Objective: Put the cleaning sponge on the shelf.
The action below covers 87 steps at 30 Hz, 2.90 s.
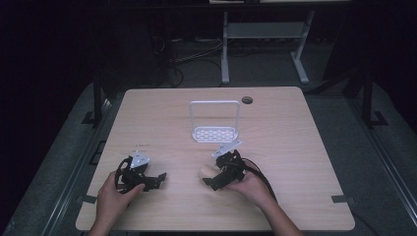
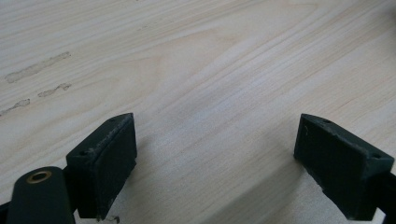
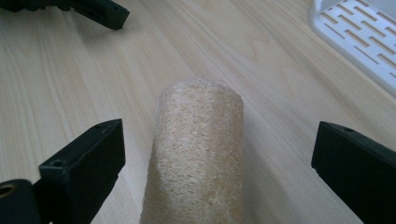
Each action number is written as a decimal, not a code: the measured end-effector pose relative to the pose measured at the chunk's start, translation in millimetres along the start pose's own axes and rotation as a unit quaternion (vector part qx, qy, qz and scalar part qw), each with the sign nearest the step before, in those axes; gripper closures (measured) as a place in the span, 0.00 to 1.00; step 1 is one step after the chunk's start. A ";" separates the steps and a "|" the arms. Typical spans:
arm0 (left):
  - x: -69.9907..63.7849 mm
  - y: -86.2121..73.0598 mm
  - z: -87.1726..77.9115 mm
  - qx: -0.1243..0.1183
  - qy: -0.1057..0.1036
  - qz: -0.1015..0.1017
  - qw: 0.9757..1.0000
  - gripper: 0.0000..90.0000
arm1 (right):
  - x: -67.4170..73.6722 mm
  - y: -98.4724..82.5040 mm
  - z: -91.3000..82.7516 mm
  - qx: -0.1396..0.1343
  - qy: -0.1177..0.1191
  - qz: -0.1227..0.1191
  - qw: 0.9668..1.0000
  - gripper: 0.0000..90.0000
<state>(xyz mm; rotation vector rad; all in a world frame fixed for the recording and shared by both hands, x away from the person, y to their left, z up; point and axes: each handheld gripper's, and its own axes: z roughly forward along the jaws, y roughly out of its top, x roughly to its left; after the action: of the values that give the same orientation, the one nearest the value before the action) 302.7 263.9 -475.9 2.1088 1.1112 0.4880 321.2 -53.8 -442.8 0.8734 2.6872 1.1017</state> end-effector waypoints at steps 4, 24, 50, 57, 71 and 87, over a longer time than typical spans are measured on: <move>0.0 0.0 0.0 0.000 0.000 0.000 1.000 0.14 | 1.6 -0.9 3.1 0.003 0.000 -0.005 1.000 0.03; 0.2 0.0 -0.2 0.001 0.000 0.002 1.000 0.14 | 9.1 -5.0 15.9 0.028 0.002 -0.011 1.000 0.07; 0.2 0.0 -0.2 0.002 0.000 0.002 1.000 0.14 | 9.0 -7.9 11.4 0.028 -0.001 -0.017 0.999 0.45; 0.2 0.0 -0.2 0.001 0.000 0.002 1.000 0.14 | 9.4 -8.0 10.8 0.029 -0.003 -0.018 0.999 0.45; 0.2 0.0 -0.2 0.002 0.000 0.002 1.000 0.14 | 5.2 -5.4 2.2 0.013 -0.011 -0.017 1.000 0.45; 0.0 0.0 0.0 0.000 0.000 0.000 1.000 0.14 | -3.7 -1.8 -5.9 0.003 -0.026 -0.010 1.000 0.45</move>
<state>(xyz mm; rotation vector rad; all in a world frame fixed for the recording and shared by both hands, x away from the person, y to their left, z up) 302.7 263.9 -475.9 2.1092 1.1111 0.4884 321.6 -60.5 -440.2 0.8620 2.6534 1.0527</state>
